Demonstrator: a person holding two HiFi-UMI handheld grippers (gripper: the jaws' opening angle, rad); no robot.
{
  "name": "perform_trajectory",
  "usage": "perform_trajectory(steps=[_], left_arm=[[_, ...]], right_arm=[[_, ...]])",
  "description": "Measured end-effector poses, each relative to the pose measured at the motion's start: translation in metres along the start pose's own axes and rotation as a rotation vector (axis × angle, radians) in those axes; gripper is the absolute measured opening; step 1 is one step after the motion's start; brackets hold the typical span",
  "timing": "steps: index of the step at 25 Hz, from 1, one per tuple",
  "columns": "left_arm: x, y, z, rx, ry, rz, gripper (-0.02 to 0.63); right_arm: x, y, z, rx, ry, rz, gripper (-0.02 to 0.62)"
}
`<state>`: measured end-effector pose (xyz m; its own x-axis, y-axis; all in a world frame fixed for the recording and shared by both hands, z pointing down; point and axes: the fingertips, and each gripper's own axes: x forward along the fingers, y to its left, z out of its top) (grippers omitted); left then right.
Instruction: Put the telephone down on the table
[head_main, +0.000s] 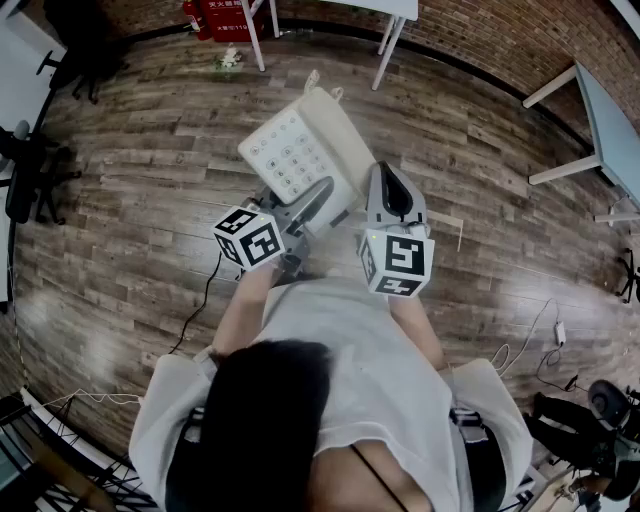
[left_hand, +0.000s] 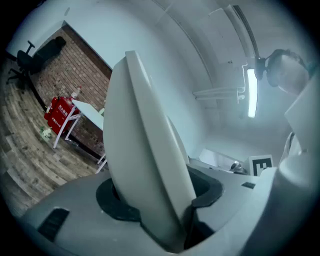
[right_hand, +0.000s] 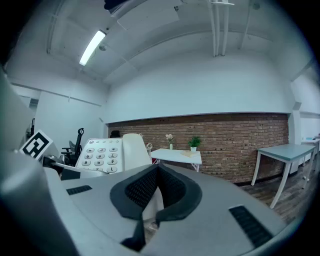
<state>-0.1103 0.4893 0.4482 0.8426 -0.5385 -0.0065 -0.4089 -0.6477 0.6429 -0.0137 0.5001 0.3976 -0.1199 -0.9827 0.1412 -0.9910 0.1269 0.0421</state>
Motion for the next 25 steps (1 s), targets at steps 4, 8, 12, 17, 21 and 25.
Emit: perform_trajectory(steps=[4, 8, 12, 17, 21, 25], left_arm=[[0.004, 0.002, 0.003, -0.043, -0.023, -0.012, 0.259], [0.009, 0.004, 0.001, -0.064, -0.031, -0.009, 0.259], [0.013, 0.005, -0.001, -0.075, -0.029, -0.007, 0.259], [0.019, 0.004, -0.003, -0.087, -0.027, 0.001, 0.259], [0.025, -0.003, -0.005, -0.096, -0.039, -0.001, 0.259], [0.029, -0.010, -0.013, -0.134, -0.067, 0.000, 0.259]], right_arm=[[0.002, -0.005, 0.002, -0.002, -0.002, 0.000, 0.025], [0.004, -0.008, 0.000, -0.002, 0.000, 0.004, 0.025], [0.006, -0.013, -0.001, 0.012, 0.000, 0.003, 0.025], [0.009, -0.017, 0.001, 0.027, 0.001, 0.036, 0.025], [0.004, -0.028, 0.004, 0.062, -0.023, 0.038, 0.025], [-0.004, -0.042, -0.003, 0.074, -0.013, 0.044, 0.025]])
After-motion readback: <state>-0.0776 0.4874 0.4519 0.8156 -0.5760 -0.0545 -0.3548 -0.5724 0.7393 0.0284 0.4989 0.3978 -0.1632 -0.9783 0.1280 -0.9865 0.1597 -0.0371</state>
